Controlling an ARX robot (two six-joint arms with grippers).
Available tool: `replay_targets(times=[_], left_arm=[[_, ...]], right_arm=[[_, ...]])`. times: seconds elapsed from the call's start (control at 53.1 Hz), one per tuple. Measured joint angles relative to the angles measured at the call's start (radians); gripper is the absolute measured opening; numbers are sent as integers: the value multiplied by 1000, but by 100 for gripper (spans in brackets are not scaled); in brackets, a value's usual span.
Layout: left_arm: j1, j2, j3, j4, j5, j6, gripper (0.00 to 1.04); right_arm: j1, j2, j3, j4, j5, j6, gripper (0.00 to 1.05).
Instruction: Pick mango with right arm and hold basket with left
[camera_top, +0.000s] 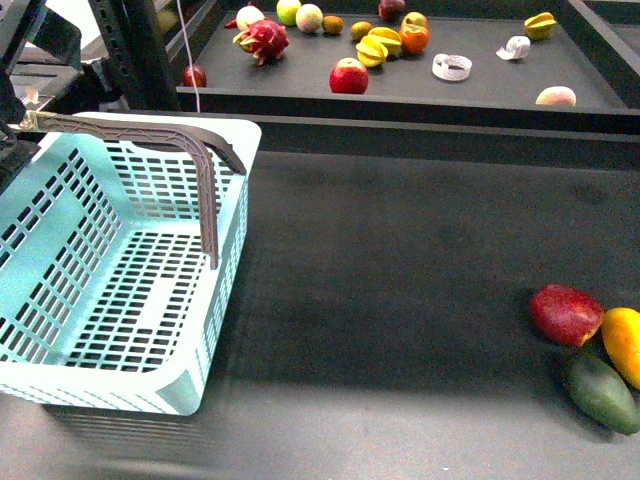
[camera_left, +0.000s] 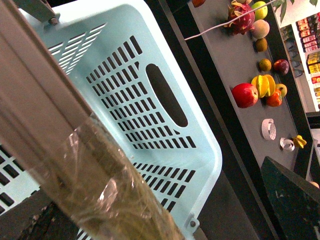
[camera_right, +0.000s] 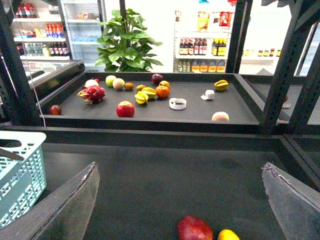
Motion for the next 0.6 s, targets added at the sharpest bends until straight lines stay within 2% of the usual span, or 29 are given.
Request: replay_targets(times=[0.132,0.32,0.527,0.603], left_arm=[[1,34,32,-14,-1,-23,96],[1,52,50,-21,3,-58,59],[1,60,49,-16,17,-94,24],[1,54,42,-6,29,-129,15]], right_arm=[[0,0,0,0,0,0,97],[0,0,0,0,0,0,97],[0,0,0,0,0,0,97],[0,0,0,0,0,0,97]])
